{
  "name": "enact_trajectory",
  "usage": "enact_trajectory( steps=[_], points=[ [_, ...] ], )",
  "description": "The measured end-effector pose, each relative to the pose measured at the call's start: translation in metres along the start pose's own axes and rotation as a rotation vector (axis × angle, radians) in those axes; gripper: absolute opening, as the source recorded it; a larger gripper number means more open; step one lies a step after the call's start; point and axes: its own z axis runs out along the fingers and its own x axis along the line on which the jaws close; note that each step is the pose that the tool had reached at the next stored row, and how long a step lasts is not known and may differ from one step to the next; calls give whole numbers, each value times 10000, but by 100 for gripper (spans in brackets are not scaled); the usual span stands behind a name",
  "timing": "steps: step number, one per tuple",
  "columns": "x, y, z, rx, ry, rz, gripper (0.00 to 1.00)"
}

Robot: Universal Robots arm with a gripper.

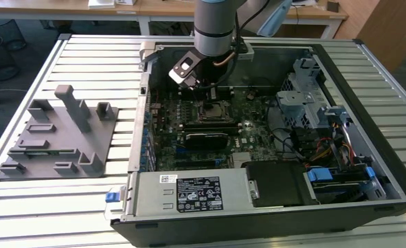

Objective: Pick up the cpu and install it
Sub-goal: 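Close the cpu cover, then install the first cpu locking lever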

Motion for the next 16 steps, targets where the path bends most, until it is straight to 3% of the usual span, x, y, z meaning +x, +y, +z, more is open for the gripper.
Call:
enact_trajectory(
  steps=[16],
  points=[
    [-4, 75, -2, 6, 0, 2, 11]
  ],
)
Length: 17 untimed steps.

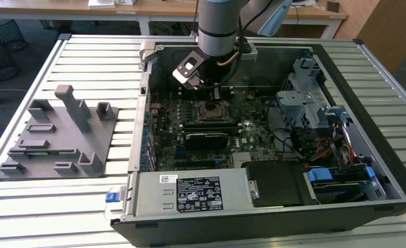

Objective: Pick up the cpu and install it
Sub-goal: 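Install the first cpu locking lever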

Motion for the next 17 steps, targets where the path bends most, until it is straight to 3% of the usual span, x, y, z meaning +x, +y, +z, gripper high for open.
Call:
enact_trajectory(
  steps=[17],
  points=[
    [-2, 2, -146, 1, -19, -3, 11]
  ],
)
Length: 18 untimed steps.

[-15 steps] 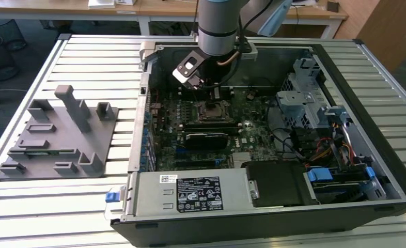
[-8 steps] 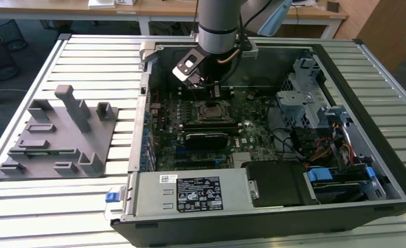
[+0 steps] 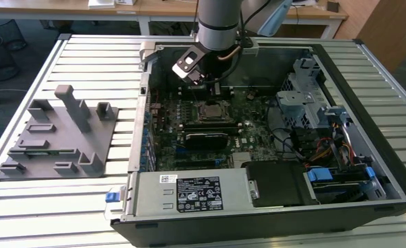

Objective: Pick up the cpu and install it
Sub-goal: 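Install the first cpu locking lever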

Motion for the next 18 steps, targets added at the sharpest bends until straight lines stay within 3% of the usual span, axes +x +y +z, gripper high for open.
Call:
enact_trajectory(
  steps=[18],
  points=[
    [-2, 1, -141, 0, 0, 0, 11]
  ],
)
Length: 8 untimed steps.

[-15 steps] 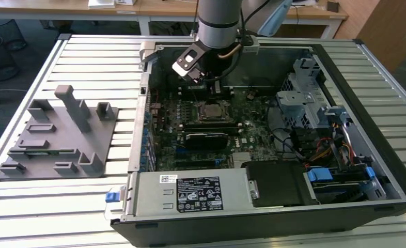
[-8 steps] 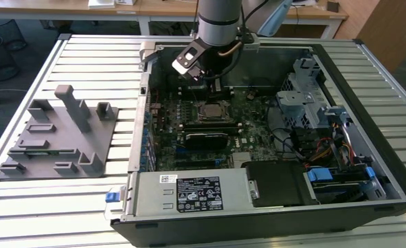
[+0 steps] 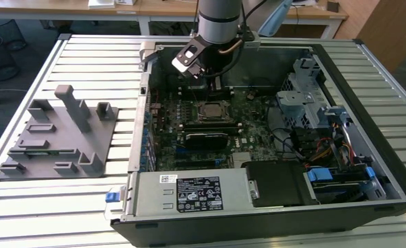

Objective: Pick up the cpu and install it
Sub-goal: 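Install the first cpu locking lever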

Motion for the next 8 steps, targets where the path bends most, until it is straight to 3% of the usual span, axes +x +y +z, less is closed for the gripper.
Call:
enact_trajectory(
  steps=[8],
  points=[
    [0, 1, -36, 0, 1, 0, 11]
  ],
)
